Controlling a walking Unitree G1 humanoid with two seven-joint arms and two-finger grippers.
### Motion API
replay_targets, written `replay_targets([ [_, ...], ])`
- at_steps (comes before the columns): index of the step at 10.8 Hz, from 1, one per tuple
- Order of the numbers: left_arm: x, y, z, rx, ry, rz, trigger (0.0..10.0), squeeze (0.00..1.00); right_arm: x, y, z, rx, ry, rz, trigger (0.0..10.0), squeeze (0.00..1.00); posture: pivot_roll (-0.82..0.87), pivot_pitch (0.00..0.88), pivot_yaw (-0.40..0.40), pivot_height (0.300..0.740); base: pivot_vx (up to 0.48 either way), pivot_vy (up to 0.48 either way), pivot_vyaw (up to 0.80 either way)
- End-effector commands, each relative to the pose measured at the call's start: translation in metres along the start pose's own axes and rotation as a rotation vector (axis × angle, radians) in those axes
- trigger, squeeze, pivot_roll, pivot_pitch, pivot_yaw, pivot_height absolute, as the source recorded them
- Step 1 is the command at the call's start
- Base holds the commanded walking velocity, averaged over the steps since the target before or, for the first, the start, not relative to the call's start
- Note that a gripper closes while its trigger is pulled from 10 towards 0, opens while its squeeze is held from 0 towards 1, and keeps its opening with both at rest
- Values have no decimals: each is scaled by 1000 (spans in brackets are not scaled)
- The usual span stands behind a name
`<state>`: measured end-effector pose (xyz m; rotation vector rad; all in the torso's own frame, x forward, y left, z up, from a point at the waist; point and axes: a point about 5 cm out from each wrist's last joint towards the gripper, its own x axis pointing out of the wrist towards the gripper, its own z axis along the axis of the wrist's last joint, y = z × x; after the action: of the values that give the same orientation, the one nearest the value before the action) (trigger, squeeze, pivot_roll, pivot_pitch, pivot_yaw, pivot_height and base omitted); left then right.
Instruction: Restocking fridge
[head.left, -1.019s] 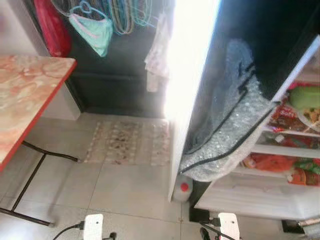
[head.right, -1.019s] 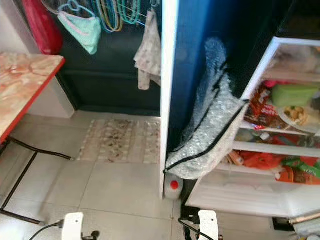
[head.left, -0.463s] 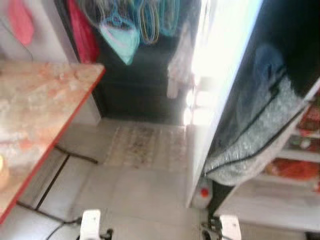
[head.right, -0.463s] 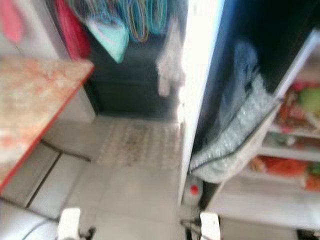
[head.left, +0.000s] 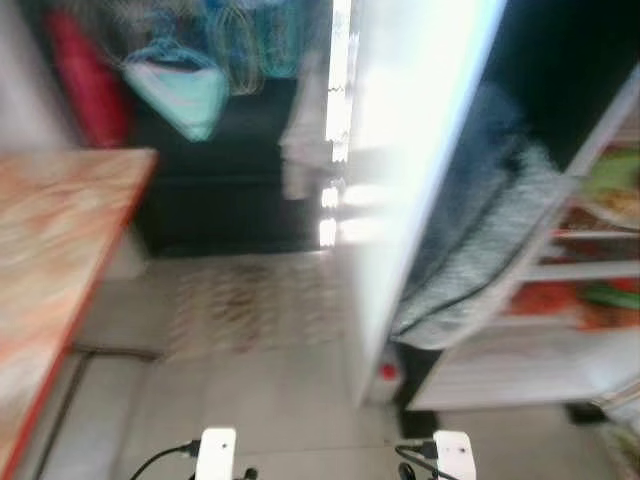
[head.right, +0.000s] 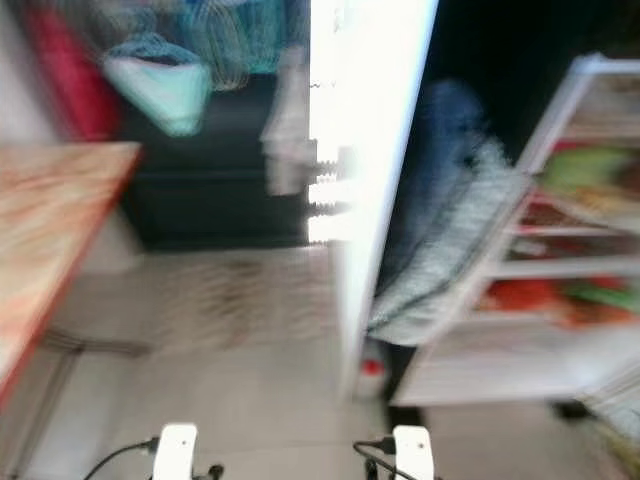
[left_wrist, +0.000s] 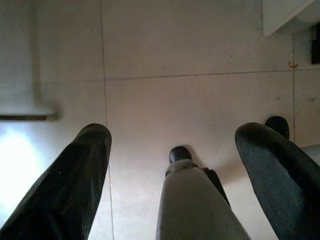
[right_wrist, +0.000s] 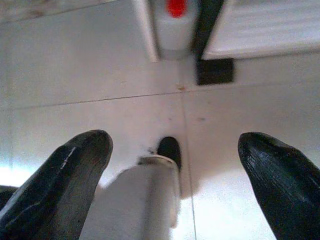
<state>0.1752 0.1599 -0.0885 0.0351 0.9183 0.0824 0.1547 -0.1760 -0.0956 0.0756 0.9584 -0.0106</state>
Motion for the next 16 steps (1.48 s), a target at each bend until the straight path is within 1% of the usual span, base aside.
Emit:
replay_targets([
  [1, -2, 3, -10, 29, 39, 9, 10000, 0, -1, 2, -6, -14, 29, 0, 10000, 0, -31, 0, 55, 740, 0, 0, -775],
  [2, -2, 6, -12, 30, 39, 14, 10000, 0, -2, -1, -8, -34, 37, -31, 10000, 0, -30, 0, 55, 740, 0, 0, -769],
  [4, -3, 7, -14, 34, 43, 19, 10000, 0, -2, 0, -9, -121, 44, -16, 10000, 0, -27, 0, 54, 740, 0, 0, -766],
  [6, -3, 9, -15, 33, 46, 22, 10000, 0, -2, 0, -10, -84, 36, -42, 10000, 0, -30, 0, 63, 740, 0, 0, -750],
  [7, -3, 10, -16, 26, 47, 23, 10000, 0, -3, -1, -12, -9, 29, -79, 10000, 0, -34, 0, 63, 740, 0, 0, -744],
  [8, -3, 9, -16, 20, 46, 22, 10000, 0, -3, -1, -12, -2, 31, -74, 10000, 0, -33, 0, 59, 740, 0, 0, -744],
  [10, -4, 7, -16, 5, 41, 22, 10000, 0, 2, -3, 5, 1, 12, -62, 10000, 0, -29, 0, 48, 740, 0, 0, -731],
  [12, -3, 9, -15, -12, 39, 33, 10000, 0, -3, -8, -13, 18, 80, -78, 10000, 0, -31, 0, 37, 740, 0, 0, -731],
  [15, -3, 10, -14, -13, 38, 37, 10000, 0, -7, -12, -27, 55, 120, -103, 10000, 0, -42, 23, 37, 740, 0, 0, -727],
  [16, -3, 10, -14, -12, 38, 36, 10000, 0, -7, -11, -27, 62, 119, -104, 10000, 0, -44, 27, 40, 740, 0, 0, -731],
])
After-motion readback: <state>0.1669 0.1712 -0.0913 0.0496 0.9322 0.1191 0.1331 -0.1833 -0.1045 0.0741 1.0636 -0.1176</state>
